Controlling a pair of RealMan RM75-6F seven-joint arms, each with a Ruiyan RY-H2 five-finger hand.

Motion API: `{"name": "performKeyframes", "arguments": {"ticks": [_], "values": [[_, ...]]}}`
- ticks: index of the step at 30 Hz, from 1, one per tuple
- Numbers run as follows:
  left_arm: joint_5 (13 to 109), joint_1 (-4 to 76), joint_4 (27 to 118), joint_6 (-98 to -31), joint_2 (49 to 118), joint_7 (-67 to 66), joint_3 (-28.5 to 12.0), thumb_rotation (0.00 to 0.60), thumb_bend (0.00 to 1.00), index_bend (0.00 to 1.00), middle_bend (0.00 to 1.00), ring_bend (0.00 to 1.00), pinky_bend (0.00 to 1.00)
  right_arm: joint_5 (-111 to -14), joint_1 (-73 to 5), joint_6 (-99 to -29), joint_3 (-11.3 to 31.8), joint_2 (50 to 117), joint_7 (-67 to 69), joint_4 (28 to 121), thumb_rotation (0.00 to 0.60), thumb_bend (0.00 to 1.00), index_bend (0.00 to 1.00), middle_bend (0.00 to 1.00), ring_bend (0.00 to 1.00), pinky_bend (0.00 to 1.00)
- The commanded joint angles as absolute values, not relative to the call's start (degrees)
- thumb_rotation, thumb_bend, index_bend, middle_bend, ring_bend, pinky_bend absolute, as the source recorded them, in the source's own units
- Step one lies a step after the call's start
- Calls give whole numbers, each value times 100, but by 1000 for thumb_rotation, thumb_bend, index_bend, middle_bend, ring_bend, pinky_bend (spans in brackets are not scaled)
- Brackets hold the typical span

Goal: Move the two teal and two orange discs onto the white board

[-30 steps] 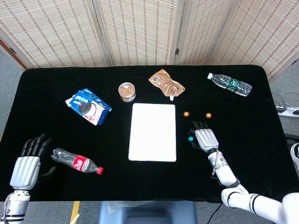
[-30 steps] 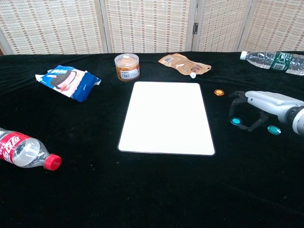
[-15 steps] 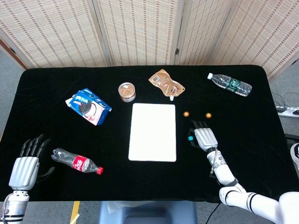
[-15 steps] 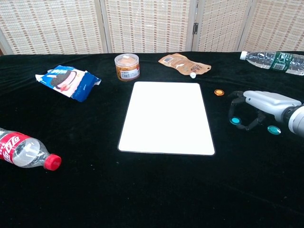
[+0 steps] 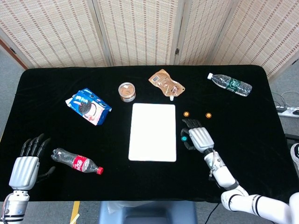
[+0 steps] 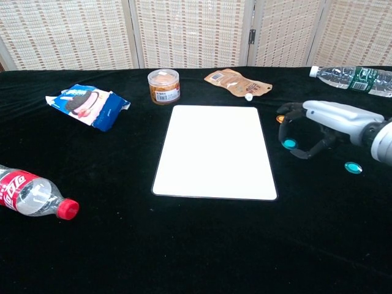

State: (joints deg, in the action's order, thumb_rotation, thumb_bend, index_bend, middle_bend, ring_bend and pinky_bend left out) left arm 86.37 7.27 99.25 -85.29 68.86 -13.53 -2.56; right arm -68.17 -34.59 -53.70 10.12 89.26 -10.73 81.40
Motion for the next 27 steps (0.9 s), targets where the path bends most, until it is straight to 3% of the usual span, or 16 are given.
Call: {"name": "performKeyframes", "arguments": {"ticks": [1,16,23,27], "values": [[8646,722,9934,-8545,6876,-1350,-258,600,253,142,43,63,0,-6826,-3726,-5218,1109,8959,-1339,8383,600,452,492,108,0,0],[8536,660,9797,-8558,6841,-1197,-268,600,252,142,43,63,0,-5912,-4708,-4786,1237,9829,-2735,8189,600,452,486,101,0,0],[8524,672,9773,-8528,6835,-1165,-278,600,253,142,43,63,0,-5800,-4785,-4846,1149,9840,-2833,8231,600,452,273,77,0,0],[8553,695,9787,-8503,6843,-1195,-274,600,252,142,43,63,0,-5905,-4621,-5056,1077,9600,-2669,8397,600,452,258,76,0,0]]}}
